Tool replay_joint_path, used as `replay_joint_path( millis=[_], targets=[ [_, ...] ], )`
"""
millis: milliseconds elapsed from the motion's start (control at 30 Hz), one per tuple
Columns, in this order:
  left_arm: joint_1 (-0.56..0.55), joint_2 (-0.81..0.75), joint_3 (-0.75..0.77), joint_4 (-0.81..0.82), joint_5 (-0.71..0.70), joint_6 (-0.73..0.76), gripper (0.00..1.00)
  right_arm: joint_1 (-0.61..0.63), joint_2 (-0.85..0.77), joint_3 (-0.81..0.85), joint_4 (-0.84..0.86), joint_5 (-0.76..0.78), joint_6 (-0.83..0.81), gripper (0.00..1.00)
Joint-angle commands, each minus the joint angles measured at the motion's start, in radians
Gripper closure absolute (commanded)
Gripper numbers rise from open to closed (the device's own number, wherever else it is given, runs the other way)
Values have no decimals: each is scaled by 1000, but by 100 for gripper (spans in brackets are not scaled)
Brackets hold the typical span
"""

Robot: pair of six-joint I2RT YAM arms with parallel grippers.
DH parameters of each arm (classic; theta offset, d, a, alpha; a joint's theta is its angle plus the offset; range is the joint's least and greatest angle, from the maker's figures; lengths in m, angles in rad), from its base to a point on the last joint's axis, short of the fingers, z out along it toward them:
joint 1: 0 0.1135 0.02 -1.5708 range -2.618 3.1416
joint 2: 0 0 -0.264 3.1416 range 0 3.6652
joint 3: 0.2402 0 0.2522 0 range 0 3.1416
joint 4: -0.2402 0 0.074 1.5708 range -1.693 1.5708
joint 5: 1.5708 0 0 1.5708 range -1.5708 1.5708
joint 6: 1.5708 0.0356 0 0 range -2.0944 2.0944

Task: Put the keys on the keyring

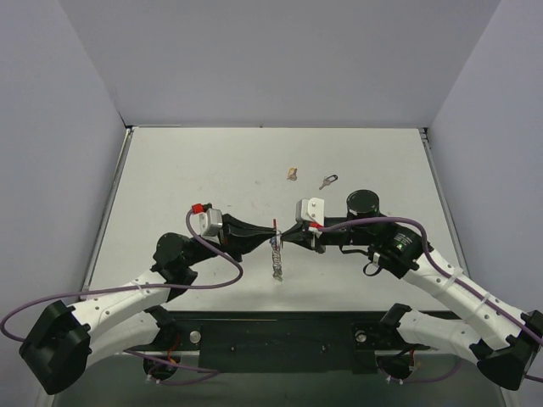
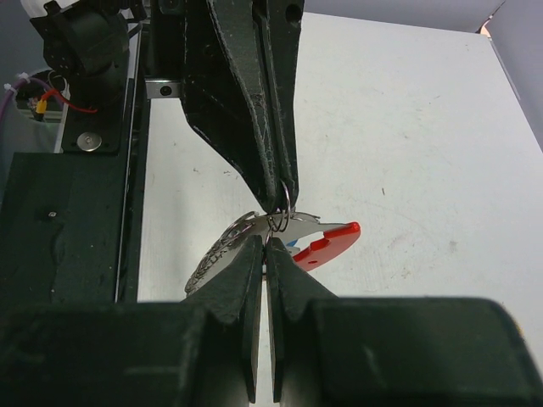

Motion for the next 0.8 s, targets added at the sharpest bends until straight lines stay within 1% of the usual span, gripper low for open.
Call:
replay_joint_path(
  millis=[0, 133, 267, 300, 333, 367, 400, 433, 467, 500, 567, 633, 700, 733, 767],
  targets=[
    [5, 14, -2, 210, -105, -76, 100, -6, -24, -7, 6, -49, 19, 100],
    [5, 37, -15, 262, -142, -119, 100, -10, -36, -8, 6, -61, 28, 99],
    [-4, 47, -26, 302, -164, -157, 100, -18, -59, 1, -3, -86, 37, 89],
    [-8, 44, -26, 302, -173, -151, 100, -22, -67, 4, -14, -92, 36, 83],
    [-16, 44, -26, 301, -187, -147, 100, -25, -71, 7, -19, -102, 36, 80],
    [-18, 46, -26, 302, -190, -139, 100, -32, -84, 13, -37, -107, 36, 74],
    [-27, 52, -25, 307, -181, -134, 100, -38, -88, 19, -46, -119, 36, 71],
    [-28, 57, -25, 319, -167, -127, 100, -51, -99, 31, -63, -122, 42, 65],
    [-34, 69, -23, 325, -138, -124, 100, -64, -101, 39, -72, -135, 63, 63],
    [-37, 75, -23, 345, -118, -124, 100, -85, -108, 56, -85, -139, 77, 57],
    [-47, 97, -23, 362, -78, -122, 100, -131, -117, 85, -100, -156, 149, 51],
    [-54, 120, -21, 382, -52, -127, 100, -182, -120, 119, -124, -159, 240, 47],
    [-71, 135, -23, 391, -71, -118, 100, -228, -117, 165, -175, -176, 321, 45],
    [-85, 139, -23, 388, -79, -107, 100, -242, -114, 182, -192, -200, 337, 44],
    [-96, 141, -20, 388, -93, -104, 100, -274, -105, 215, -247, -228, 352, 44]
  ],
)
